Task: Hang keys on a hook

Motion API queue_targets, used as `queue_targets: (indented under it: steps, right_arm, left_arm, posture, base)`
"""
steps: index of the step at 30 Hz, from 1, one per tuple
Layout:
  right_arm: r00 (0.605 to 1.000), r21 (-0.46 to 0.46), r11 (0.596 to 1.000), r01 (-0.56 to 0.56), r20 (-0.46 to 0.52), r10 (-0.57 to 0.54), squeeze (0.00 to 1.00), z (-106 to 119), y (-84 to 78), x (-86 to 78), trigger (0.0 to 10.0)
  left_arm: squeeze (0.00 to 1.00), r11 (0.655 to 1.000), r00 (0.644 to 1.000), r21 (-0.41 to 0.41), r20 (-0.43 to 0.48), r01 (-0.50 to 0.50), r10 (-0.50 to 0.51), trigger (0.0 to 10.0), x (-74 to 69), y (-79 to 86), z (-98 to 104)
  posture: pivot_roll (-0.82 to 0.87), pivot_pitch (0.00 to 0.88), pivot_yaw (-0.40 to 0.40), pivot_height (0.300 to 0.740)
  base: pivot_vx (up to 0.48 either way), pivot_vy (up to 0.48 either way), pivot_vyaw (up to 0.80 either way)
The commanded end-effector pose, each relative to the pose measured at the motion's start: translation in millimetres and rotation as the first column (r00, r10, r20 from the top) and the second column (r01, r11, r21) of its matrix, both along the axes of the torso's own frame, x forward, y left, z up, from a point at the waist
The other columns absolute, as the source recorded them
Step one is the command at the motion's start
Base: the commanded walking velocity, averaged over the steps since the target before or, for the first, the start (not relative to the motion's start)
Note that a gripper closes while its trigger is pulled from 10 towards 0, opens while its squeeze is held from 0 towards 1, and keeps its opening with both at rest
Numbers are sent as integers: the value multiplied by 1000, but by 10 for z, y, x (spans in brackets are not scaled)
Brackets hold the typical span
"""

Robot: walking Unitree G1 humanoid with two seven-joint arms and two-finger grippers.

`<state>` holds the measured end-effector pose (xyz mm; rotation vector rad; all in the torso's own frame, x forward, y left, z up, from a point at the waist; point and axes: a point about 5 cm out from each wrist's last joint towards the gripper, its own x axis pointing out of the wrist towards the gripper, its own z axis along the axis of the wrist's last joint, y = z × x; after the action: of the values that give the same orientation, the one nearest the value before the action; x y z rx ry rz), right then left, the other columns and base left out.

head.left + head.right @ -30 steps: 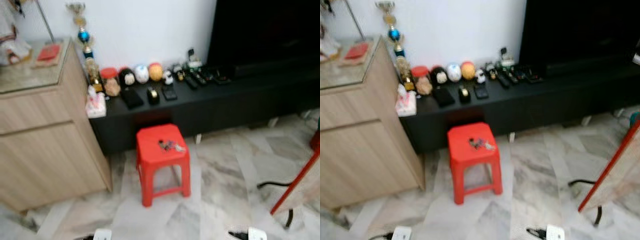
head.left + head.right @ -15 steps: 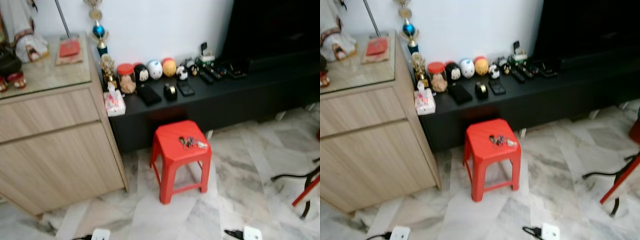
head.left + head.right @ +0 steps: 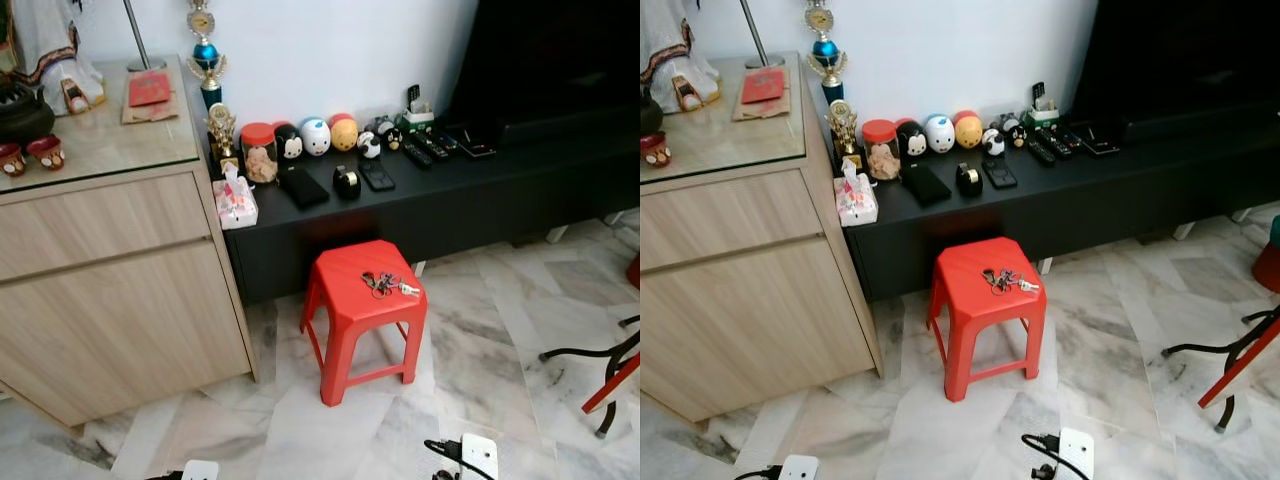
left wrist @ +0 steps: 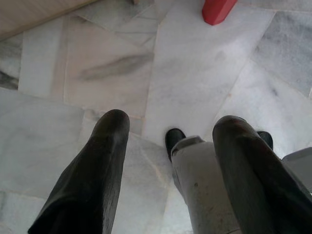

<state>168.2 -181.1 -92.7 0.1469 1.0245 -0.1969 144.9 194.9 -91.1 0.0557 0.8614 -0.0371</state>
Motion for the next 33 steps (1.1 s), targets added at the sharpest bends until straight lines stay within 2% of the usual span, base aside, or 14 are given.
queue_targets:
  steps: [1,4,7,9,23,33]
  right_arm:
    - [1000,-13,1000,-25,13,25,0,25,-5,54,10000]
    - [999,-18,999,-37,27,38,0,40,15,91,10000]
    - [999,-26,999,-33,5,33,0,-27,-85,-106,10000]
    - [1000,-24,999,-24,2,25,0,-39,-108,-150,10000]
    - [1000,-34,999,-3,-8,3,0,-40,-271,-220,10000]
    - [1000,-32,999,-9,-9,9,0,-35,-258,-197,10000]
  left_arm:
    - [0,1000,1000,2,-2,13,-13,10000,0,-8,-1]
    - [0,1000,1000,4,-3,14,-14,10000,-4,-7,-2]
    - [0,1000,1000,3,-4,18,-18,10000,-5,-8,-3]
    - [0,1000,1000,4,-3,21,-21,10000,-6,-9,-3]
    - [0,1000,1000,1,0,22,-22,10000,1,-12,0]
    - [0,1000,1000,1,-2,17,-17,10000,6,-8,1]
  posture:
    - [13,0,-32,740]
    - [14,0,-32,740]
    - [14,0,-32,740]
    - [14,0,-31,740]
    - [14,0,-34,740]
    - [15,0,-35,740]
  base:
    - [304,0,0]
    - [321,0,148]
    - [329,0,537]
    - [336,0,269]
    - [339,0,0]
    - [340,0,0]
